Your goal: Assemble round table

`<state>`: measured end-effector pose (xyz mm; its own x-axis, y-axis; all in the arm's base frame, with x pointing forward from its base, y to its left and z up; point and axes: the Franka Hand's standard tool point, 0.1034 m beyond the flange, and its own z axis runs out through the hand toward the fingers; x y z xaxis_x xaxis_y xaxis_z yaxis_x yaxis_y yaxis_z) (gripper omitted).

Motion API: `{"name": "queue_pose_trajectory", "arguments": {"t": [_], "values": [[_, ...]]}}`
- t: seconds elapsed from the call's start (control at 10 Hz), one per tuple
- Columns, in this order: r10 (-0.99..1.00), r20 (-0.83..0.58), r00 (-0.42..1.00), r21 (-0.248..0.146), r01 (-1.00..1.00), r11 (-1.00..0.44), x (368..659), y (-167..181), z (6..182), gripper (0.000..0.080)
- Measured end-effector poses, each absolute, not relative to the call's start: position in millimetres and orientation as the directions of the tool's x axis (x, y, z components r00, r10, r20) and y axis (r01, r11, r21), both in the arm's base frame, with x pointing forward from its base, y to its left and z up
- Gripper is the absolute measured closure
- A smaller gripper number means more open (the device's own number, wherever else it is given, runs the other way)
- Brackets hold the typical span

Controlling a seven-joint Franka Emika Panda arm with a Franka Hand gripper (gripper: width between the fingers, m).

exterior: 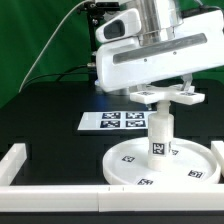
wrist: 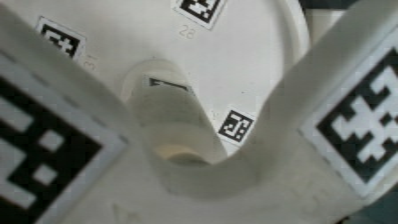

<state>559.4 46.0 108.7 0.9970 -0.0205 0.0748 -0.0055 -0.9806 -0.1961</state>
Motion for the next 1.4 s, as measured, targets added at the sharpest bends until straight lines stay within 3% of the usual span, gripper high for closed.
{"name": "queue_pose_trajectory", "arguments": {"t": [1.0,1.1,1.2,1.4], "values": [[-0.03,0.094,0.995,-0.19,-0.012,-0.982,562.7,43.1,101.0,0.0428],[-0.03,0.095,0.995,-0.19,-0.011,-0.982,563.1,43.6,101.7,0.0271],[-0.029,0.097,0.995,-0.19,-0.01,-0.982,563.5,43.9,102.3,0.0188],[-0.028,0.097,0.995,-0.19,-0.009,-0.982,563.6,44.4,102.6,0.0158]]}}
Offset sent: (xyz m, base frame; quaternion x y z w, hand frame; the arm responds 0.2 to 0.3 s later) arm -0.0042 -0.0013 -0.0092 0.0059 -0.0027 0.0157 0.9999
